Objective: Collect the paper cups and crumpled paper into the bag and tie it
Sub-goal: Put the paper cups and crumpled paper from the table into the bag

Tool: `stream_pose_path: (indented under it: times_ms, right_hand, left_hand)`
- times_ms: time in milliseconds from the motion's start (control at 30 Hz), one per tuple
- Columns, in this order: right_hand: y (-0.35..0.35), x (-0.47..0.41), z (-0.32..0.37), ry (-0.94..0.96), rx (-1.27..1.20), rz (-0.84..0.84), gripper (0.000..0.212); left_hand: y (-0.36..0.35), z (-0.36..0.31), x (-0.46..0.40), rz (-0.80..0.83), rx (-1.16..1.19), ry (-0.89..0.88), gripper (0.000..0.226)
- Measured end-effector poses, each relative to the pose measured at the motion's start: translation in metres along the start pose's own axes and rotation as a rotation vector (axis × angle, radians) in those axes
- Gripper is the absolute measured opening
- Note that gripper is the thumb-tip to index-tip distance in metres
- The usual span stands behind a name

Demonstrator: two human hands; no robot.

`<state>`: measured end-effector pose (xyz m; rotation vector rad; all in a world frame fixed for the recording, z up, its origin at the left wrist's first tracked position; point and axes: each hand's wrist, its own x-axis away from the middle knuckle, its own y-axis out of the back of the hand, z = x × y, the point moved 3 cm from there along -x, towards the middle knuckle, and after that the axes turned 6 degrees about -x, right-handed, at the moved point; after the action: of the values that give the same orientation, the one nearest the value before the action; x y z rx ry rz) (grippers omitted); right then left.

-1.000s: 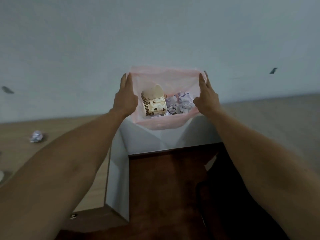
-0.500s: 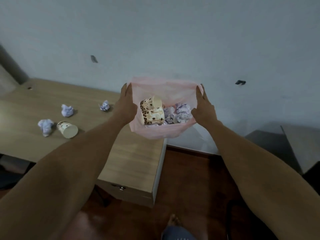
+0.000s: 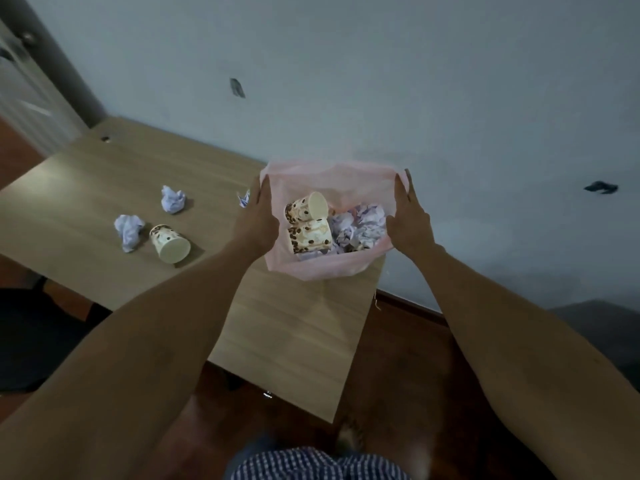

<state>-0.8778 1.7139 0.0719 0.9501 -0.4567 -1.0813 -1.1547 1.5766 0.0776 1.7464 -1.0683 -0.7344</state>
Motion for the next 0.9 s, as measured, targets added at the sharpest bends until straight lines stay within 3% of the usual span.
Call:
stream_pose_path:
  times_ms: [233, 500, 667, 767, 900]
  right_hand:
    - [-0.023, -0.02, 0.008, -0.043, 0.047, 0.012, 0.091]
    - [-0.044, 0.01, 0.036, -0.317, 0.168, 0.042, 0.099]
    - [-0.055, 0.023, 0.072, -0.442, 0.141, 0.022, 0.095]
    - [-0.058, 0.021, 0.085, -0.448, 0.17, -0.001, 0.091]
    - [-0.058, 0.008, 0.094, -0.504, 0.167, -0.012, 0.093]
  left_hand:
    - [-0.027, 0.035, -0.045, 0.096, -0.068, -0.21, 0.096]
    - [-0.04, 0.087, -0.082, 0.228, -0.018, -0.433, 0.095]
    - [-0.028, 0.118, -0.087, 0.263, 0.123, -0.513, 0.066]
    - [-0.015, 0.134, -0.097, 0.104, 0.257, -0.434, 0.036]
    - [-0.028, 0.163, -0.137, 0.116, 0.192, -0.248, 0.024]
